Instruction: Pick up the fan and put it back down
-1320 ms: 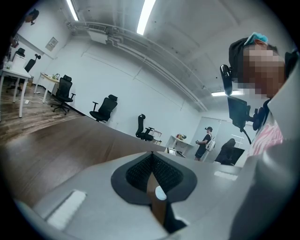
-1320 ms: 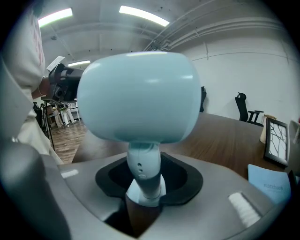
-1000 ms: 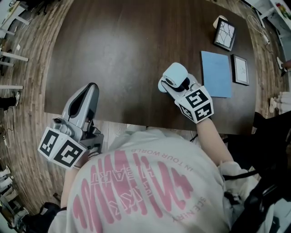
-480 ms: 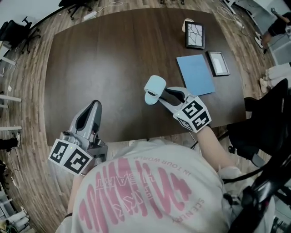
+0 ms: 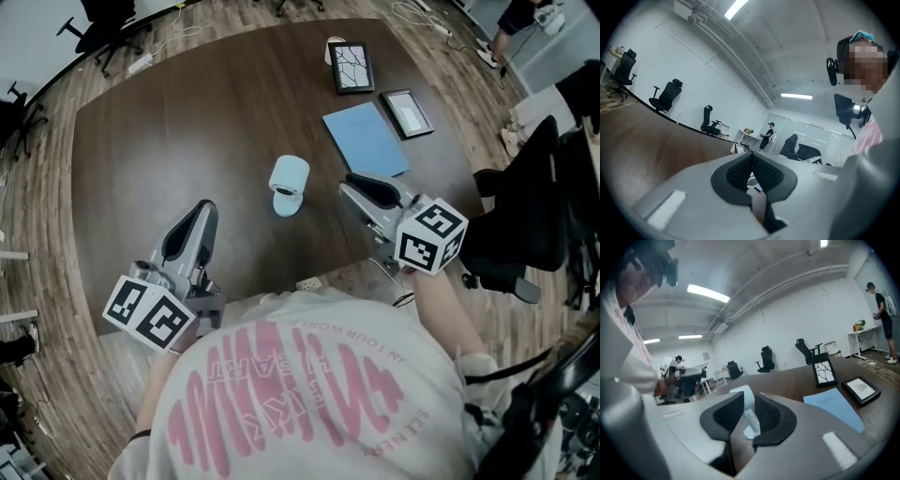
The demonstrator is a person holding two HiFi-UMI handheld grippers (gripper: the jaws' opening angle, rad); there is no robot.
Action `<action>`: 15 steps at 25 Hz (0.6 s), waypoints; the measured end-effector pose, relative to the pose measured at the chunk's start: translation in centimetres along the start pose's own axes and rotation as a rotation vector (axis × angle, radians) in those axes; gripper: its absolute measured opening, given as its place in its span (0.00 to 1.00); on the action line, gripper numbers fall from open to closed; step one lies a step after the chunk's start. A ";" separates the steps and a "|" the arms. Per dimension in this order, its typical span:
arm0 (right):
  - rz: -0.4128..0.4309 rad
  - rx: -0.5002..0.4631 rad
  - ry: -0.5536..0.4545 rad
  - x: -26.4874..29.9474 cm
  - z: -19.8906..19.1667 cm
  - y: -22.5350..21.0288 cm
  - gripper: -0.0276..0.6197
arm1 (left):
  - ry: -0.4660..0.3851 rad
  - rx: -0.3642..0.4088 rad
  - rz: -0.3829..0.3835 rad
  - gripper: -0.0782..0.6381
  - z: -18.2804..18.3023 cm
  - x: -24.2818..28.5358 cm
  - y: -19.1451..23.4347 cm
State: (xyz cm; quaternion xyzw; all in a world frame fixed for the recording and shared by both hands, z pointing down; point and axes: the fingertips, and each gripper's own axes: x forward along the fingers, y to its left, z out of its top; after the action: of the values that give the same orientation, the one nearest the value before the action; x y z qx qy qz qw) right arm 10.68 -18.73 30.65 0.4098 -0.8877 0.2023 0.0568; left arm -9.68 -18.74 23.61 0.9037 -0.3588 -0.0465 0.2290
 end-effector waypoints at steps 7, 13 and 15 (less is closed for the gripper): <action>0.018 0.062 -0.201 -1.9 4.1 3.2 0.05 | 0.016 -0.004 -0.042 0.14 -0.7 -0.7 -0.2; -0.024 0.044 -0.209 -1.6 4.3 4.6 0.05 | 0.023 -0.007 -0.051 0.14 -1.1 -1.7 -0.1; -0.042 0.057 -0.214 -1.5 4.5 4.5 0.05 | 0.025 -0.005 -0.045 0.14 -1.1 -2.1 0.0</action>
State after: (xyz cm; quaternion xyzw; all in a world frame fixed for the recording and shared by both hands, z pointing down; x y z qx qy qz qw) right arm 8.57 -16.91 24.76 0.4490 -0.8737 0.1814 -0.0459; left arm -10.96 -16.99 24.41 0.9114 -0.3356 -0.0411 0.2345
